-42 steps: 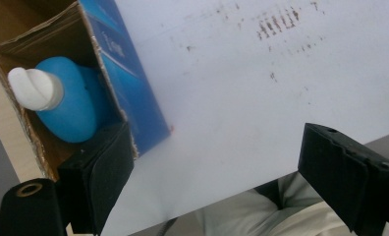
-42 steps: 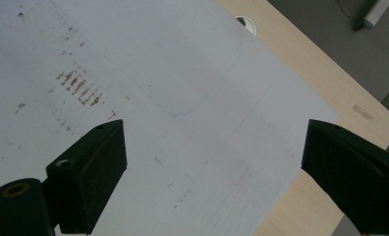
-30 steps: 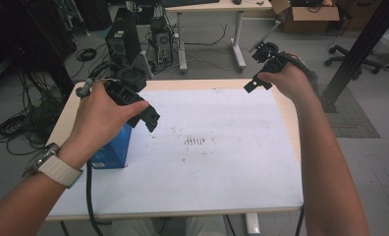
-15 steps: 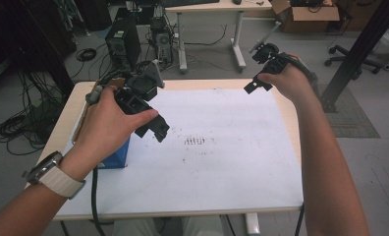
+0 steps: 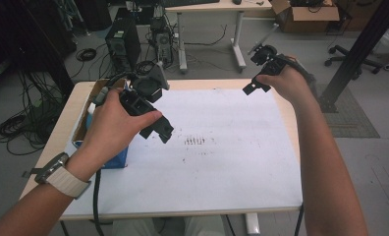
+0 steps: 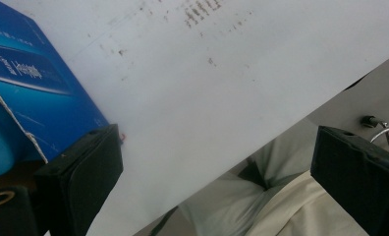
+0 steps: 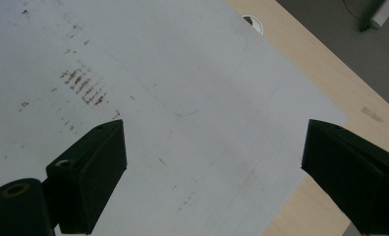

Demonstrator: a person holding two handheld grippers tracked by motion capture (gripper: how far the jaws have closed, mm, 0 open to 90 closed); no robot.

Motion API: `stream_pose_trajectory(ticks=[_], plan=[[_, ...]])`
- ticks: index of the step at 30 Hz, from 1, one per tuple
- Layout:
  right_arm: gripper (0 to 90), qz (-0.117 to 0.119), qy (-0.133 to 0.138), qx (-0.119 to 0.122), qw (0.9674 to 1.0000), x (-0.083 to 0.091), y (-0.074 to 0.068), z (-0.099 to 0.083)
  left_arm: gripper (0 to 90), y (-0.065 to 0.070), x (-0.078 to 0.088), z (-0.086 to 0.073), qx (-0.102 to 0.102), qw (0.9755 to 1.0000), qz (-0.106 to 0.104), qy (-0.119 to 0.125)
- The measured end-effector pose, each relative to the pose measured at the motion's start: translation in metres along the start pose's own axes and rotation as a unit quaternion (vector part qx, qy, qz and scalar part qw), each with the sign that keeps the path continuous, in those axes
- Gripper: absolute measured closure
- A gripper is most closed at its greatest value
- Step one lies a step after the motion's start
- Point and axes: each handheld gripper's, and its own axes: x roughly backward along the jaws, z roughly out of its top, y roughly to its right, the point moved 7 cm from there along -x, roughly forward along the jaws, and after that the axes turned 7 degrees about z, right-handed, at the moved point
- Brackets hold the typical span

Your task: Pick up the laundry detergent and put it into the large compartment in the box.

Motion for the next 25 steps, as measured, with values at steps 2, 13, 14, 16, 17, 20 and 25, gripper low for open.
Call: stream_pose_trajectory(ticks=[2,13,14,16,17,20,25], plan=[[9.6,-0.001,0.0,-0.001,1.0,0.0009,0.0007,-0.0001,5.8,0.0,-0.0006,0.0004,-0.001,1.0,0.0,-0.003],[9.6,0.002,0.0,0.0,1.0,-0.0007,0.0006,-0.0004,6.1,-0.0009,-0.0047,0.0038,0.0,1.0,-0.003,-0.003],[9.6,0.002,0.0,0.0,1.0,-0.0007,0.0007,-0.0005,6.1,-0.0009,-0.0047,0.0038,0.0,1.0,-0.003,-0.003],[9.6,0.002,0.0,-0.001,1.0,-0.0005,0.0009,-0.0007,6.1,-0.001,-0.0049,0.004,-0.001,1.0,-0.004,-0.003],[9.6,0.001,0.0,-0.002,1.0,-0.0003,0.0011,-0.0009,6.1,-0.001,-0.0051,0.004,-0.001,1.0,-0.004,-0.004],[9.6,0.001,0.001,-0.002,1.0,0.0004,0.0019,-0.0012,6.3,-0.001,-0.0065,0.0044,-0.003,1.0,-0.004,-0.003],[9.6,0.001,0.0,-0.003,1.0,0.0002,0.002,-0.0015,6.5,-0.0012,-0.0073,0.0047,-0.002,1.0,-0.002,-0.003]])
